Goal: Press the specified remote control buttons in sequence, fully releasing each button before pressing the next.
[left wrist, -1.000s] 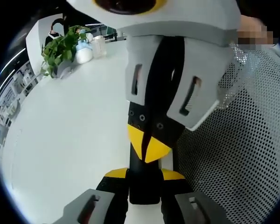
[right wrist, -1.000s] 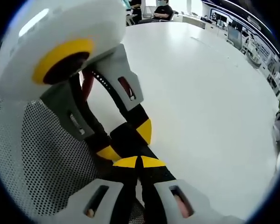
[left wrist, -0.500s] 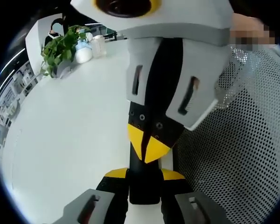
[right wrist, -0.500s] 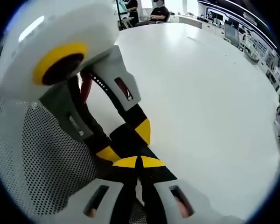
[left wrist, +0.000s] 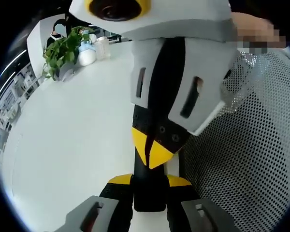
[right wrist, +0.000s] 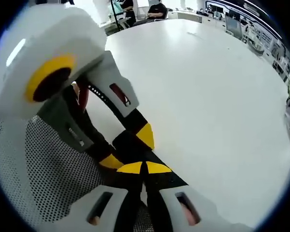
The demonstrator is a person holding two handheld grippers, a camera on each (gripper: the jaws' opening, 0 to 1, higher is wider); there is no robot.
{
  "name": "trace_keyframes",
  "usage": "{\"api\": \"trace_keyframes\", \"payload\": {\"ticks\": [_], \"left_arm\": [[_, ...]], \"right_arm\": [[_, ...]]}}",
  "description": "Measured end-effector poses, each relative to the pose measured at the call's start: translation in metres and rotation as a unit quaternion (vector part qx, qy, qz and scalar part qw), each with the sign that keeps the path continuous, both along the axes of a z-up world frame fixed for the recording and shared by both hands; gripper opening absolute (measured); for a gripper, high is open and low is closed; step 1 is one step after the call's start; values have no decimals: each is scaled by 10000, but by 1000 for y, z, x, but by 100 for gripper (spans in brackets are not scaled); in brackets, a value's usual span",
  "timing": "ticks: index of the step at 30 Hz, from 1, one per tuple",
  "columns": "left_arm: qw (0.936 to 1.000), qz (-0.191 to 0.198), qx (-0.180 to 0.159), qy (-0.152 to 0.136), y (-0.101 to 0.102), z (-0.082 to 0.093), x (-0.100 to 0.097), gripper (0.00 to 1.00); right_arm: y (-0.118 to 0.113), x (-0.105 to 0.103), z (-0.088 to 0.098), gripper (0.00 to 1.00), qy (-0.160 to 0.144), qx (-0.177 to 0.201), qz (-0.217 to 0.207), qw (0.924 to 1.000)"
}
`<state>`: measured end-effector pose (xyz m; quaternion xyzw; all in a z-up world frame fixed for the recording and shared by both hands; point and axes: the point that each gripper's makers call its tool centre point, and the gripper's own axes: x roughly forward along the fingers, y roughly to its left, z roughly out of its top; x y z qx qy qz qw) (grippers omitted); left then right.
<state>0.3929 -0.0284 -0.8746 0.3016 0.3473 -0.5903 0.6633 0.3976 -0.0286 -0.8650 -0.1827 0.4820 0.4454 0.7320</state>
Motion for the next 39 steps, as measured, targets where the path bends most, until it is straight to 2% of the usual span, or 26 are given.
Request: {"api": "trace_keyframes", "payload": {"ticks": [7,16,25,33,39], "left_arm": [[10000,9,-1,5,0,0,0,25],[10000,31,-18,5,0,0,0,25],[10000,30,-7,5,0,0,0,25],[10000,31,-7,4,0,0,0,25],[10000,10,23,-12,0,1,-1,25]], "right_arm": [[0,-1,0,0,-142,-66,189,9997],[0,0,0,0,-111,-70,115,9998],[1,-1,0,0,-307,-231,333,9987],[0,0,0,0,-142,-143,138,9997],[-1,-2,0,0,132,-115,-49,9998]]}}
